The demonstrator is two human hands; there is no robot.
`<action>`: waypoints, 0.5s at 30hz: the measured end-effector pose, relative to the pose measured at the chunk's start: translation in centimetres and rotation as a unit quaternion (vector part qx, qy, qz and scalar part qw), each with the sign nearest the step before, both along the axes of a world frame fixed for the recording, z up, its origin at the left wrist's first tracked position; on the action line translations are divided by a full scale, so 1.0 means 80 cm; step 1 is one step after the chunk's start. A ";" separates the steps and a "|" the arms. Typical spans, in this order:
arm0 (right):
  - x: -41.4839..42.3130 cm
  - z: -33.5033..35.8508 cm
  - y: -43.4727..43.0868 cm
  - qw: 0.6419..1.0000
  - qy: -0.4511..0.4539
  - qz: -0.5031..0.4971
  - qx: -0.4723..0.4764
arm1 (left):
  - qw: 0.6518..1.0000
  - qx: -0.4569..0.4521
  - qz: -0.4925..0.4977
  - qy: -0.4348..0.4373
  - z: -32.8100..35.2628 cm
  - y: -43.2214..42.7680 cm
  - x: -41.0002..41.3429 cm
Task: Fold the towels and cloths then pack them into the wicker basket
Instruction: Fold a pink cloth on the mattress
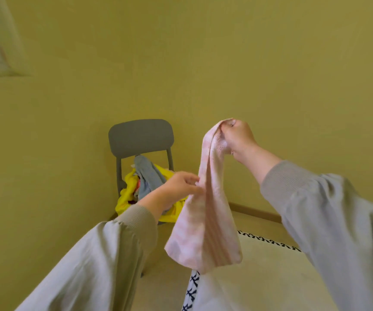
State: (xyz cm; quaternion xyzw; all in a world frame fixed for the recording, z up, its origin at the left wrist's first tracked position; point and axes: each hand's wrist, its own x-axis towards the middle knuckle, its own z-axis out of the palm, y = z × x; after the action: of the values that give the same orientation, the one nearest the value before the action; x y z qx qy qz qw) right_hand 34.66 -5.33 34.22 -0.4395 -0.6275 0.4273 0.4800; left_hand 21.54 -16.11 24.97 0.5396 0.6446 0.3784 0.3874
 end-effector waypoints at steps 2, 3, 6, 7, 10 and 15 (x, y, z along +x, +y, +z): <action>0.016 -0.006 -0.005 0.999 0.026 -0.001 -0.023 | 0.998 -0.051 -0.016 0.020 -0.025 -0.016 0.018; 0.024 -0.010 -0.006 0.998 0.046 -0.005 -0.040 | 0.997 -0.075 -0.017 0.031 -0.038 -0.022 0.027; 0.043 -0.020 -0.009 0.993 0.085 -0.015 -0.074 | 0.993 -0.114 -0.019 0.008 -0.069 -0.034 0.051; 0.049 -0.022 -0.009 0.993 0.086 -0.016 -0.078 | 0.993 -0.115 -0.022 -0.023 -0.073 -0.037 0.061; 0.061 -0.024 -0.011 0.991 0.102 -0.008 -0.089 | 0.994 -0.081 -0.001 -0.069 -0.080 -0.031 0.085; 0.068 -0.030 -0.011 0.987 0.123 0.008 -0.105 | 0.997 0.002 0.068 -0.023 -0.088 -0.011 0.109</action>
State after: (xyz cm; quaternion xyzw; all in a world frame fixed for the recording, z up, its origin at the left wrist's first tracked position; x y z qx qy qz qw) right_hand 40.09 -6.21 31.82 -0.4268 -0.5188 0.5452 0.5015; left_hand 30.28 -17.02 17.94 0.4859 0.6702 0.4174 0.3748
